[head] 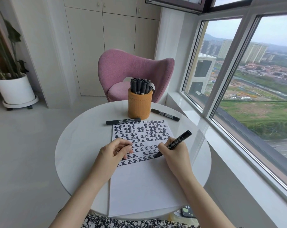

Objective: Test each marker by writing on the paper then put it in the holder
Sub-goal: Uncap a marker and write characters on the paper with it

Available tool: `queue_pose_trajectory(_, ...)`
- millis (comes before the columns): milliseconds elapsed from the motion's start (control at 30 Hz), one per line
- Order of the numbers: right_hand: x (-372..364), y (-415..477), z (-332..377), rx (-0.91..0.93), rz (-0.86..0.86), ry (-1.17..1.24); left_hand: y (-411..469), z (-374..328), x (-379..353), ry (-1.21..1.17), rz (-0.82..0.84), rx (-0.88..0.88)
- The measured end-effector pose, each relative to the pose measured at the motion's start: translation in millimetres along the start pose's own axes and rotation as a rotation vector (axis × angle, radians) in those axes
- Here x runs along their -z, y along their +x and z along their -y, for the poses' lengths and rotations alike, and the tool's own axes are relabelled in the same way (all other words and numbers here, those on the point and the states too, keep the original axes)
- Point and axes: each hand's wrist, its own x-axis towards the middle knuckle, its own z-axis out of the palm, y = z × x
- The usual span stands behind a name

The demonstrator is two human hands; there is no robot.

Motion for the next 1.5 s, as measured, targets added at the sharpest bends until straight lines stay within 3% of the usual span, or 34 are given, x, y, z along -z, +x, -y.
queue_pose_trajectory(1033, 1, 2, -3, -0.051, -0.028, 0.029, -1, -3, 0, -0.017, 0.008, 0.013)
queue_pose_trajectory(1300, 7, 5, -3, -0.063, -0.075, 0.235, 0, -4, 2, -0.03, -0.002, -0.021)
queue_pose_trajectory(1500, 11, 4, 6, -0.083, -0.017, 0.393, 1, -10, 4, -0.121, -0.001, -0.026)
